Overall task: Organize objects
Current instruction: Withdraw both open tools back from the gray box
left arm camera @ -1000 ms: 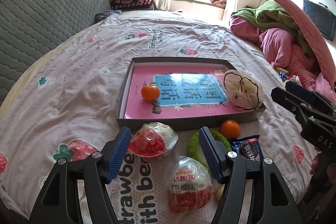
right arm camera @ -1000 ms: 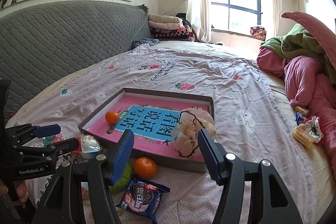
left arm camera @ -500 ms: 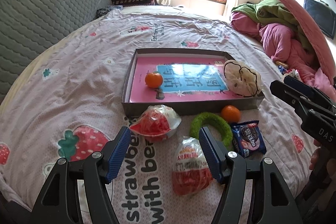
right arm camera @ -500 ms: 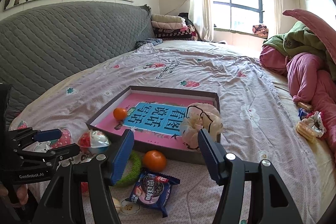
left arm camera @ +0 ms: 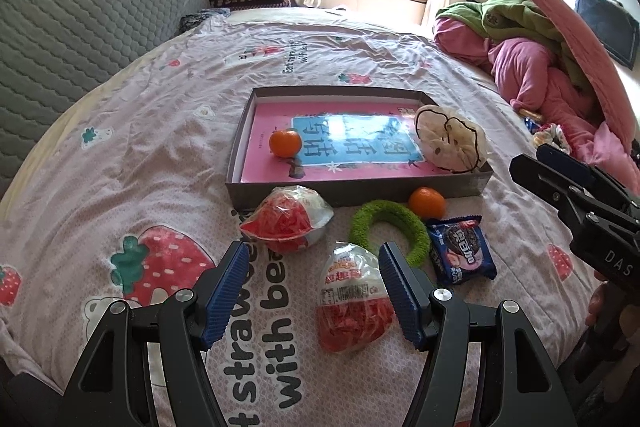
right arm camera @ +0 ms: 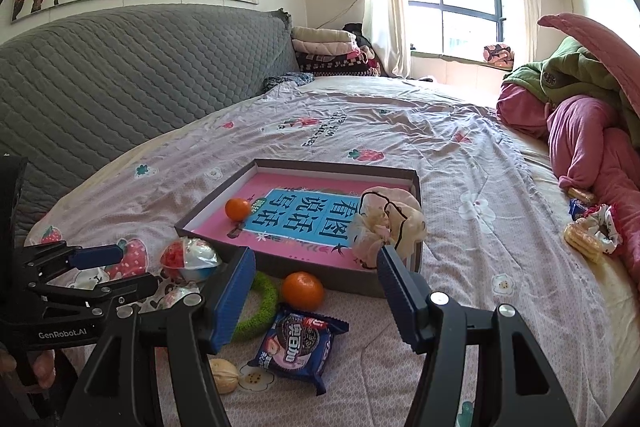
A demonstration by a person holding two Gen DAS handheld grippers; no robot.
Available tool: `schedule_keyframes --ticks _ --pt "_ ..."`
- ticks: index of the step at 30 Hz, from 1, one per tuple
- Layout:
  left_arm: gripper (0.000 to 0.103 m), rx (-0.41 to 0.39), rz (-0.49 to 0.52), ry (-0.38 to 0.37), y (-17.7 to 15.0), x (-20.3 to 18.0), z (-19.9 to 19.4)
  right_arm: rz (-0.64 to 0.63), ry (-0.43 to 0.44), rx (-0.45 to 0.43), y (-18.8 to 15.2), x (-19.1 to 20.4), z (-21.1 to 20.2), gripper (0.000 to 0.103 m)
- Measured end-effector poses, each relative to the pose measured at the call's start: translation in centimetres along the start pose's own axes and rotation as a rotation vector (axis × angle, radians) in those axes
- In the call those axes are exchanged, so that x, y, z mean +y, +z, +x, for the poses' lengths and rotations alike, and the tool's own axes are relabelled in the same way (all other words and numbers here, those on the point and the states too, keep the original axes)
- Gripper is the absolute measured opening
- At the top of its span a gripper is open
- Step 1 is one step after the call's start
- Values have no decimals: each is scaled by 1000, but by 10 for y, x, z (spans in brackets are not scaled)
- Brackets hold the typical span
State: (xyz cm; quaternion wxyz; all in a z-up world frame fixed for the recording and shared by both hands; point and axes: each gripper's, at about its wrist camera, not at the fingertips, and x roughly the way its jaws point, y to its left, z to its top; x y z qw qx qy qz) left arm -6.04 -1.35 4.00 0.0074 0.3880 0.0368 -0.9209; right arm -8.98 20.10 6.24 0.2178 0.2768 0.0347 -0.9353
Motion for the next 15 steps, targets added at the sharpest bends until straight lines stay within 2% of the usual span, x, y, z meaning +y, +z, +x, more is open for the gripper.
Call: schedule_keyframes --ticks 15 --pt "69 27 20 -5 -11 -2 0 -23 10 12 -15 10 -7 63"
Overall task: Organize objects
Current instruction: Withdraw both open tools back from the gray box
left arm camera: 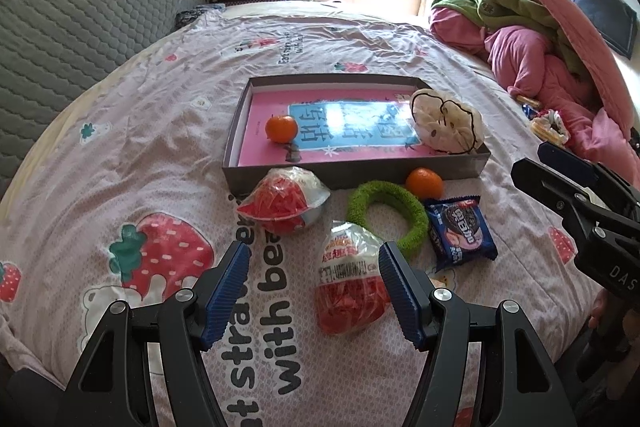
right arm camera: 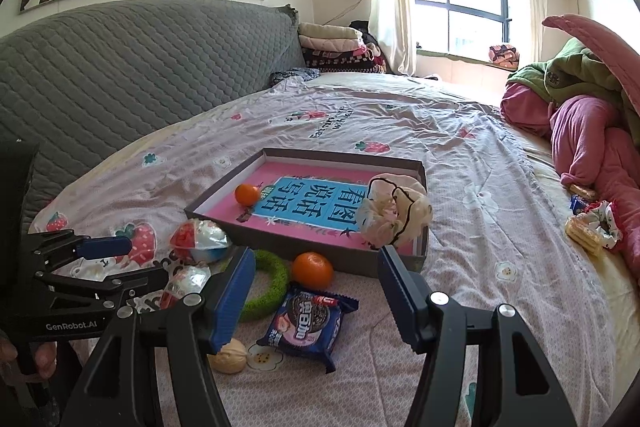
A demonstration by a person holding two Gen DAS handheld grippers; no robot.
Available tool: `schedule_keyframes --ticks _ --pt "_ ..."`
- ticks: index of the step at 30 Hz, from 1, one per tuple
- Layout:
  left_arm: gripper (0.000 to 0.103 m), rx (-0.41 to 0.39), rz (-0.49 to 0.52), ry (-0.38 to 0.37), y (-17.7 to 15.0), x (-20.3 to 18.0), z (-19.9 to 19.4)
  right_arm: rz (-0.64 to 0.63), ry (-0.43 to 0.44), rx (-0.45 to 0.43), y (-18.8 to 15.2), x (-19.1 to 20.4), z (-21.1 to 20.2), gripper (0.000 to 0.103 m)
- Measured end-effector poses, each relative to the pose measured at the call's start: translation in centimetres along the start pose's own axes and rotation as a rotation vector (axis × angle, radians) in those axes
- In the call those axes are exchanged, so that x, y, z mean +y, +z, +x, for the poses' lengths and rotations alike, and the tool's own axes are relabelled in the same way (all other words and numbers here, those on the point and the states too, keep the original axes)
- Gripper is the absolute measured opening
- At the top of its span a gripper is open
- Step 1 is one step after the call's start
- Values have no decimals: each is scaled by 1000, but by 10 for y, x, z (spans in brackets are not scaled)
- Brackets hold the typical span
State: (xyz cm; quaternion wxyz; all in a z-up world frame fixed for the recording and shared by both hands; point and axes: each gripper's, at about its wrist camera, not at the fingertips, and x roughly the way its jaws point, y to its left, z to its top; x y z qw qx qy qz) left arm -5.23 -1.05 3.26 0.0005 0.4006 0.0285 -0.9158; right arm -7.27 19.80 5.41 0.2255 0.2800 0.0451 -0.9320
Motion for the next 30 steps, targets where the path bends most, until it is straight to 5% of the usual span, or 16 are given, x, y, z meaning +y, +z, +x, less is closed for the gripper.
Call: schedule_keyframes --ticks 30 --pt "69 32 -5 -40 -13 0 -10 -40 28 70 -38 33 -5 63"
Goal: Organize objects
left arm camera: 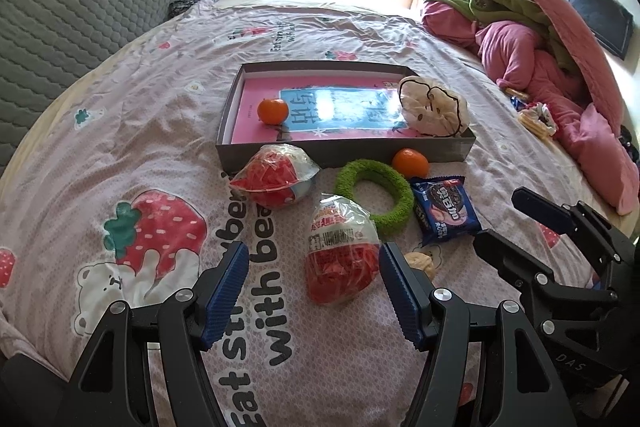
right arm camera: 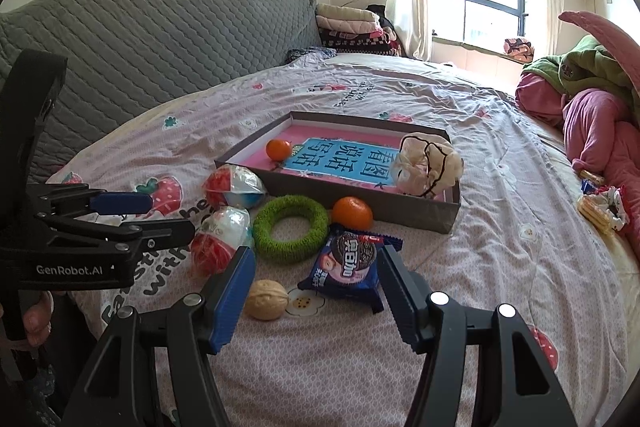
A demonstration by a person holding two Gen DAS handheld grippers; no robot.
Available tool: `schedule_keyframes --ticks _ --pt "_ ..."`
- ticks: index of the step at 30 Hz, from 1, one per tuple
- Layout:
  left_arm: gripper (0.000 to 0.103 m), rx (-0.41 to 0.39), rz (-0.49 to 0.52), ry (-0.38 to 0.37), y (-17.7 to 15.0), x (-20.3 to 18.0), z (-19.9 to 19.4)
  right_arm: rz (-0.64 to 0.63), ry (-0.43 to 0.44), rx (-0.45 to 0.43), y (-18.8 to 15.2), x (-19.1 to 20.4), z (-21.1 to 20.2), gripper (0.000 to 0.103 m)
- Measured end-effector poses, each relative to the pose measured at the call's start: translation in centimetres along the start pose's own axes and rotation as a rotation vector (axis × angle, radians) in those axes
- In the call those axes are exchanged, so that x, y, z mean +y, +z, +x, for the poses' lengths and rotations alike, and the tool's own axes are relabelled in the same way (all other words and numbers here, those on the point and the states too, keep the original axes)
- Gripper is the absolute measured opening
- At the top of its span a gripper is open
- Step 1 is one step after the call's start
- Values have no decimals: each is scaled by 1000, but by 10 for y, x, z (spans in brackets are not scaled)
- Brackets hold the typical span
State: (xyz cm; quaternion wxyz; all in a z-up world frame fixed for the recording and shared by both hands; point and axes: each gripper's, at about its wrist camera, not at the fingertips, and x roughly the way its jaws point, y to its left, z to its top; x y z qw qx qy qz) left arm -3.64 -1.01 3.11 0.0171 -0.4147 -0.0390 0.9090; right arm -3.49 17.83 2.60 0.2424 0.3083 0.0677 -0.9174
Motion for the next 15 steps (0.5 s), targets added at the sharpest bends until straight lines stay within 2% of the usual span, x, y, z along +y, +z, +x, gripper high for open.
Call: schedule_keyframes --ticks 15 --pt "69 22 3 -19 -8 -3 1 3 -4 20 -8 2 -1 63"
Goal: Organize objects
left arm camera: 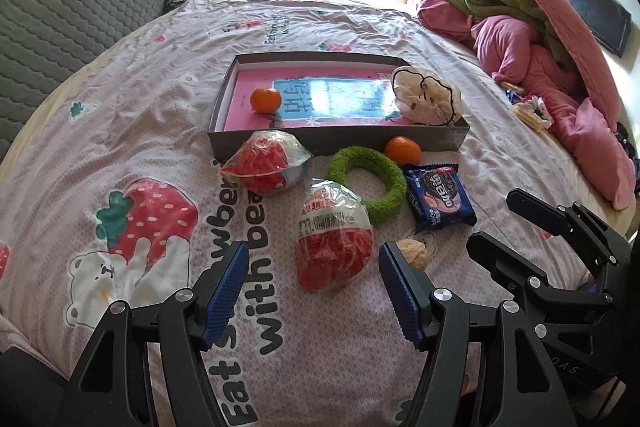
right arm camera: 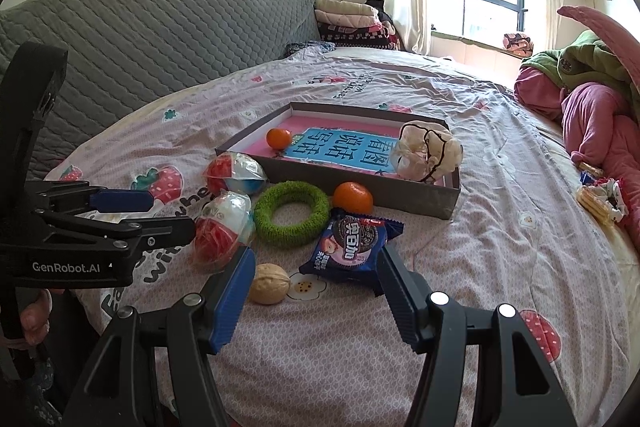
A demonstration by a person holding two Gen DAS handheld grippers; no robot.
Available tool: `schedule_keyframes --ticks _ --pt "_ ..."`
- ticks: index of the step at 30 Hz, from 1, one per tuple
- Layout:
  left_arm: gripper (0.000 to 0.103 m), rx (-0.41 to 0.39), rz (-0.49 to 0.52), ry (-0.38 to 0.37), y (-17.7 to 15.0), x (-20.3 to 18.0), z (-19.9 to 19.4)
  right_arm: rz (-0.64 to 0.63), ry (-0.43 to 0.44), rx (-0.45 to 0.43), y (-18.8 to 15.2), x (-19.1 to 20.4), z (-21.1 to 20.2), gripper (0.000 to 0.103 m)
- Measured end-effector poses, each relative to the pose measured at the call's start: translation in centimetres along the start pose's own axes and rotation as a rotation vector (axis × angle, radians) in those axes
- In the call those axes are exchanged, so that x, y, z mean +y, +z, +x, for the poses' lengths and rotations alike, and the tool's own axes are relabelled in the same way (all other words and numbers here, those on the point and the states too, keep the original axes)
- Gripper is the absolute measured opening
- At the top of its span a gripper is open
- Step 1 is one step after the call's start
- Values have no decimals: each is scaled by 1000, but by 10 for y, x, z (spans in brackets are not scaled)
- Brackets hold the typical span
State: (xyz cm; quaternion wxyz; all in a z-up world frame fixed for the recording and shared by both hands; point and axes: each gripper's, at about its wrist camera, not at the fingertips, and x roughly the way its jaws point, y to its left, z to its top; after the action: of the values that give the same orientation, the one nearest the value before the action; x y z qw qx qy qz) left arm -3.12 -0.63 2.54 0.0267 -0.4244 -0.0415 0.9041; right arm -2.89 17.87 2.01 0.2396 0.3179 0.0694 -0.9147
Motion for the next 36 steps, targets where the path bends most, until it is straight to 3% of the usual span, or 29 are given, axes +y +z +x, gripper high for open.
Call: schedule_keyframes --ticks 36 --pt "69 29 8 -21 -6 -4 5 -27 28 67 -15 16 8 63"
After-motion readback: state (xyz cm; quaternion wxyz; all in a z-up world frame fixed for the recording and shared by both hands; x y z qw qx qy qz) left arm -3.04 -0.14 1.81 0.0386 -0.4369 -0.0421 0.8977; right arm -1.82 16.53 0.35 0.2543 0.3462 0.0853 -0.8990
